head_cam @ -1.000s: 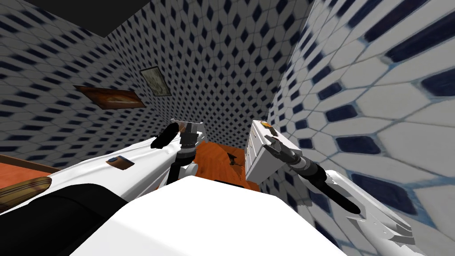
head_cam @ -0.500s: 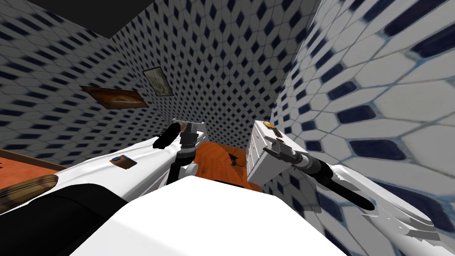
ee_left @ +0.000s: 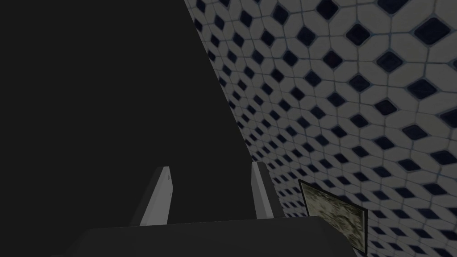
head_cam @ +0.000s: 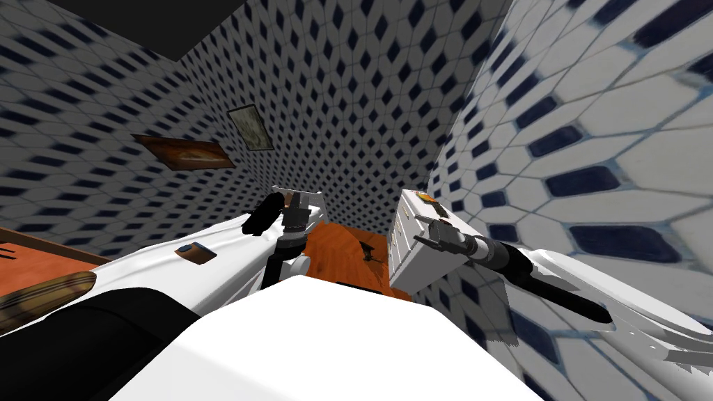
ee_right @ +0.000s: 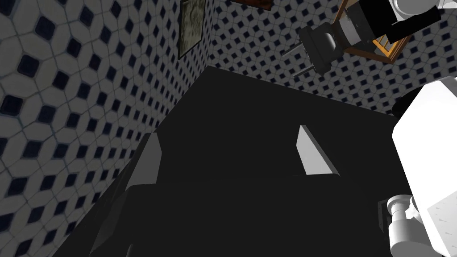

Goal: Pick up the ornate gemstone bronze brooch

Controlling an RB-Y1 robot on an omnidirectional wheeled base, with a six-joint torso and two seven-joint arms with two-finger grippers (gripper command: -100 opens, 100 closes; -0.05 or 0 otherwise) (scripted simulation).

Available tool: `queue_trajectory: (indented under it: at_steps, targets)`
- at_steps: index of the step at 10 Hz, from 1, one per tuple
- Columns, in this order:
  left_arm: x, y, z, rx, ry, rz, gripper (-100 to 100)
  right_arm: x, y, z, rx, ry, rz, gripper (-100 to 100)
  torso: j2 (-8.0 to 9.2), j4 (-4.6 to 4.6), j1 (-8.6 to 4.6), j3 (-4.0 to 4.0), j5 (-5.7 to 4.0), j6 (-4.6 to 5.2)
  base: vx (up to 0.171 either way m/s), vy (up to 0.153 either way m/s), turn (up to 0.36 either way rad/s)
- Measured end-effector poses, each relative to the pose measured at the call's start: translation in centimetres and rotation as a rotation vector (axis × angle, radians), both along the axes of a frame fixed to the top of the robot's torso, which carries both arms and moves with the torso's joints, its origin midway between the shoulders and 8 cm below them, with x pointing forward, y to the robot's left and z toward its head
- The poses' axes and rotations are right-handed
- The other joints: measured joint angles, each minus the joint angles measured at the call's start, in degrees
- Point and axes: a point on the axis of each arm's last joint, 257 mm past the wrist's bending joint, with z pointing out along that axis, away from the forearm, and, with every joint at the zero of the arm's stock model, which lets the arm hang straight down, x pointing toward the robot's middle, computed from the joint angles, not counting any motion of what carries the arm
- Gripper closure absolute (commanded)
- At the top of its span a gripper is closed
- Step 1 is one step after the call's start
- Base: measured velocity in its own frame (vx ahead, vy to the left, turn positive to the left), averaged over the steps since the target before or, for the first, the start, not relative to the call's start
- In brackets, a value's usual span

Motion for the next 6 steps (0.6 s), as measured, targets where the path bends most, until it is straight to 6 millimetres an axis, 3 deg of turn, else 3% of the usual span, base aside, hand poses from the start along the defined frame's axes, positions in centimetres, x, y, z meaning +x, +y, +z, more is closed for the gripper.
queue_trajectory:
  at_steps: [6]
  targets:
    - [0.0, 0.0, 0.0, 0.0, 0.0, 0.0, 0, 0.3, -2.1, -1.9, -0.234, -0.007, 0.04, -100, -0.03, -0.01, -0.05, -0.02, -0.01, 0.01, 0.04, 0.025, 0.023]
